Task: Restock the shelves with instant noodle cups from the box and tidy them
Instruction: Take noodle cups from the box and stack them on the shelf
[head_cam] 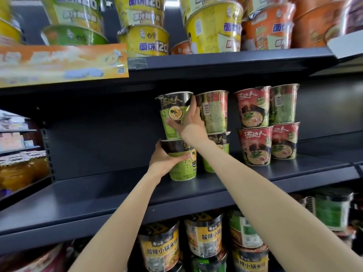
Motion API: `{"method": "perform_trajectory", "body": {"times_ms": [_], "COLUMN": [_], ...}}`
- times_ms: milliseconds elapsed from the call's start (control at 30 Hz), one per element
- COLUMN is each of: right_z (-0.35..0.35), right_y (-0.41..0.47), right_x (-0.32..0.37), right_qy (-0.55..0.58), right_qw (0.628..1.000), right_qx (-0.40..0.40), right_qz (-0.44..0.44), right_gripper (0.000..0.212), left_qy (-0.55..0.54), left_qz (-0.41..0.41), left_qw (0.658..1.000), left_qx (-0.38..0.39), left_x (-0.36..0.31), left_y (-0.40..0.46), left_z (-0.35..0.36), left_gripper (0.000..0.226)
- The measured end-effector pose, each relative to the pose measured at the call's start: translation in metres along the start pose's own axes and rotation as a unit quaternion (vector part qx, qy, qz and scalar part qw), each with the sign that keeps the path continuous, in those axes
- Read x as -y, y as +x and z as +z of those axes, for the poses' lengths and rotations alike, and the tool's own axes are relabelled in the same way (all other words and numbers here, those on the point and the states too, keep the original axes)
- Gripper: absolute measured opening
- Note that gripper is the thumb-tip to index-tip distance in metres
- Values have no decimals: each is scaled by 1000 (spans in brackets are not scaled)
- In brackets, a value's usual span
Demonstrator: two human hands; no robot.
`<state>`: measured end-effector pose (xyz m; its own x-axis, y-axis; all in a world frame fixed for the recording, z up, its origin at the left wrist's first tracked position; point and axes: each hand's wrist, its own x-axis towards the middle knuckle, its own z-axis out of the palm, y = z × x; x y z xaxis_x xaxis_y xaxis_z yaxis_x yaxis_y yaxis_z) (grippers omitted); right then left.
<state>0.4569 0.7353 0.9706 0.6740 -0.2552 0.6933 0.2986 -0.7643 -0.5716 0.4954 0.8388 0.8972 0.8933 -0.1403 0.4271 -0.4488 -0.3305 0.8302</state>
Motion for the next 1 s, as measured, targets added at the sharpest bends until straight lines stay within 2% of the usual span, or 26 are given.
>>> {"method": "perform_trajectory", "body": {"times_ms": [133, 267, 400, 500, 633, 767, 867, 933, 1000], "right_z": [10, 1, -34, -78, -152, -232, -286, -315, -338], "right_y": [-9, -33, -64, -99, -173, -268, -347, -402, -456], "right_x": [-7, -28, -51, -75, -131, -221, -290, -333, -377], "right_qy": [8, 4, 5, 6, 18, -45, -102, -139, -177], "right_qw": [1000, 997, 987, 970, 956, 958, 972, 981, 984], "right_qx": [13, 13, -35, -74, -115, -136, -96, -64, -25], "right_qz": [-12, -73, -155, -233, -269, -249, -190, -117, -26], "right_gripper": [96, 81, 56, 42, 32, 17, 12, 10, 10], "left_qy": [25, 76, 171, 126, 80, 81, 65, 70, 92], "left_qz": [-8, 14, 111, 242, 391, 464, 432, 360, 276], "left_qw": [1000, 996, 964, 940, 904, 876, 899, 925, 934], "left_qx": [5, -38, -169, -206, -156, -103, -5, 97, 209], "left_x": [-3, -16, -38, -55, -60, -43, -22, -10, 5], "left_y": [-10, -28, -64, -107, -175, -252, -311, -349, -380], "left_z": [-1, 2, 13, 36, 104, 209, 295, 351, 405], "left_gripper": [119, 120, 89, 59, 28, 19, 18, 20, 25]}}
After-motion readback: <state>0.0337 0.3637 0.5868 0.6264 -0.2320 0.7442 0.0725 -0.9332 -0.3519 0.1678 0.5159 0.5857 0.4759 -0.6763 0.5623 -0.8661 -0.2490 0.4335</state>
